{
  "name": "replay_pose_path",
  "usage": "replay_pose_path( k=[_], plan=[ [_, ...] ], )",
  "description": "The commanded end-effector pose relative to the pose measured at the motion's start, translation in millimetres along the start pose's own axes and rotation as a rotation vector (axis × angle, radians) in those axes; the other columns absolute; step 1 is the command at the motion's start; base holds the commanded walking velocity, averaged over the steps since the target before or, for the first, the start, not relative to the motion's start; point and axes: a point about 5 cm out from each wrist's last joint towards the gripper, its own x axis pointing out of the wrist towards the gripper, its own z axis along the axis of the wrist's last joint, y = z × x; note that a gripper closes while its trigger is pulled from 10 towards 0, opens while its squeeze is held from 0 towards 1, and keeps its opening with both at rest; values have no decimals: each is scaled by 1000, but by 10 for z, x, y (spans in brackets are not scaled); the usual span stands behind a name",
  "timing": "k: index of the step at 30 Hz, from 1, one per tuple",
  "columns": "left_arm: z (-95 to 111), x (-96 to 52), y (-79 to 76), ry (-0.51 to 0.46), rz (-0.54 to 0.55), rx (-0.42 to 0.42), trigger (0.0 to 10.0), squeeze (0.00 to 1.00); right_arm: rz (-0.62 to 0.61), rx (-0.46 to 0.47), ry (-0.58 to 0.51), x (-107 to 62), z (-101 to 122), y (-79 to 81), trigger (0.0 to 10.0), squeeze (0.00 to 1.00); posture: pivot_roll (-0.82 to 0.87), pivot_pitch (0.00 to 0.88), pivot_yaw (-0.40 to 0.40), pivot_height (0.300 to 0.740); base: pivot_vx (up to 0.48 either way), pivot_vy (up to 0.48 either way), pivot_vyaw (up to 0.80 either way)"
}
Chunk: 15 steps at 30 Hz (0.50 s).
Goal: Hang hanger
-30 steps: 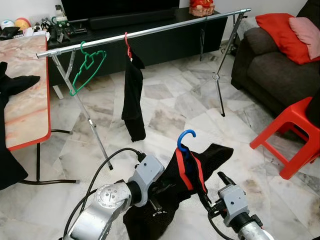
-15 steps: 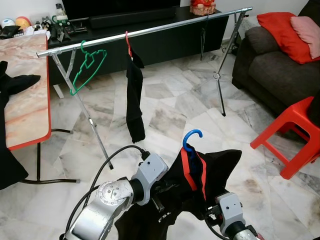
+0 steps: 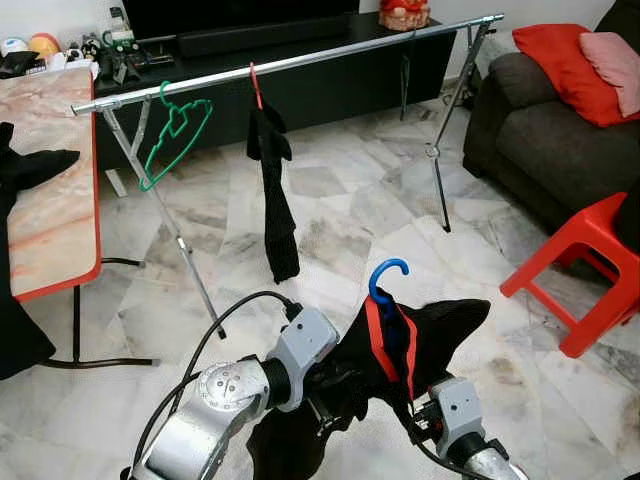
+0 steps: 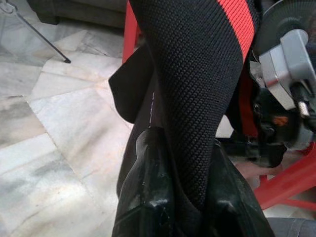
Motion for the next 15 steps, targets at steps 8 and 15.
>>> replay_pose_path(
  k=[8, 15],
  plan=[
    [110, -10, -53, -43, -24, 20, 10000, 0, -5, 4, -31, 55, 36, -12, 0, 0, -6, 148, -4, 740, 0, 0, 0],
    [105, -7, -66, -44, -29, 20, 10000, 0, 64, 7, -42, 67, 33, 62, 0, 0, -11, 133, -3, 740, 0, 0, 0]
  ],
)
